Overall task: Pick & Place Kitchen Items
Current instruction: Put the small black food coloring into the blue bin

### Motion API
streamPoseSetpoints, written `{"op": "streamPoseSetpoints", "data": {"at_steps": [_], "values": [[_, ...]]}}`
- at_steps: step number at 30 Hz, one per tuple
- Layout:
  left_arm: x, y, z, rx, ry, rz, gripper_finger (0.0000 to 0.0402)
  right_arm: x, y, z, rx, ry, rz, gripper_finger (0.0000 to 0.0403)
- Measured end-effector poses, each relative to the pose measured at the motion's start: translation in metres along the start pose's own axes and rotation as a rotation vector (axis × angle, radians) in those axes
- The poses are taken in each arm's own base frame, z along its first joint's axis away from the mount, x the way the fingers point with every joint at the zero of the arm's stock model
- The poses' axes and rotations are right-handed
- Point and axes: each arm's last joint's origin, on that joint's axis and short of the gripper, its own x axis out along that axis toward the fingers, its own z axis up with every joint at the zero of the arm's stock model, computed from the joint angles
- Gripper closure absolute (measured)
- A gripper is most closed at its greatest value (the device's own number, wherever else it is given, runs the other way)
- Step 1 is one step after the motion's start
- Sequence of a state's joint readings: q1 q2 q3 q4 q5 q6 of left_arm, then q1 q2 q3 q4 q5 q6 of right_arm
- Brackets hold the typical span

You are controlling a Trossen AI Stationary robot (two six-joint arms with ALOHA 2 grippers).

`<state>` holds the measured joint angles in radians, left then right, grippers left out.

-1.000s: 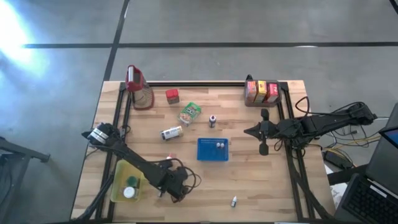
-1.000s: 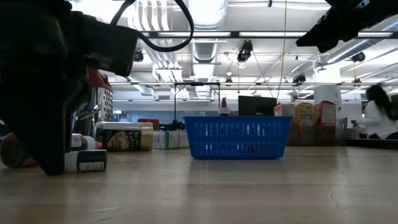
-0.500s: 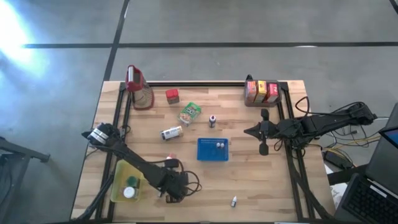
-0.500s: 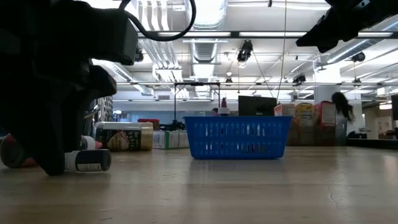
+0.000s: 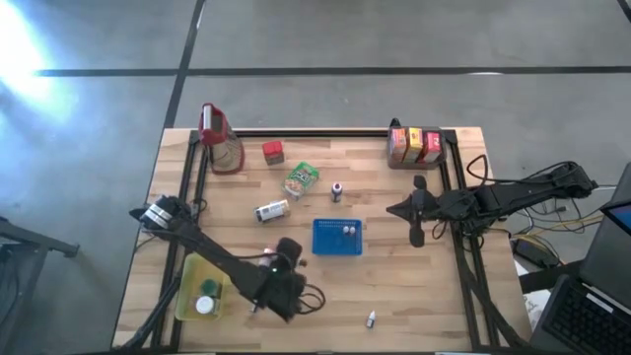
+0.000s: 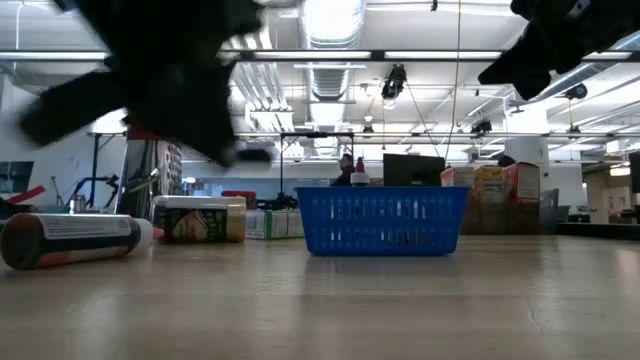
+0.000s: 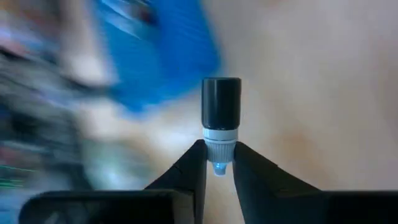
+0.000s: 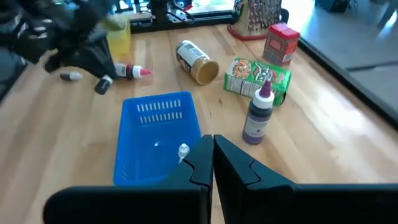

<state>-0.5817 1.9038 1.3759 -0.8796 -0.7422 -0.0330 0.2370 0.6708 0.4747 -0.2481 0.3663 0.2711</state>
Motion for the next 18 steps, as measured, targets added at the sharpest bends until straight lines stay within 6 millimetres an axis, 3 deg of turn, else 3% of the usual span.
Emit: {"op": "streamPoseSetpoints", "data": {"at_steps": [4,8,18], "values": [[-0.011,0.02,0.015,0.308,0.003,0.374,0.033,0.0,0.0,0.0,0.131,0.001,0.003,0.0394],[-0.013,0.044,0.029,0.504,0.15,0.67,0.033,0.0,0.001,0.0,0.198,0.009,0.027,0.0394],[0.019,0.107,0.044,0.677,0.261,0.61,0.033,-0.002,0.01,0.011,0.229,-0.036,0.288,0.0394]]}}
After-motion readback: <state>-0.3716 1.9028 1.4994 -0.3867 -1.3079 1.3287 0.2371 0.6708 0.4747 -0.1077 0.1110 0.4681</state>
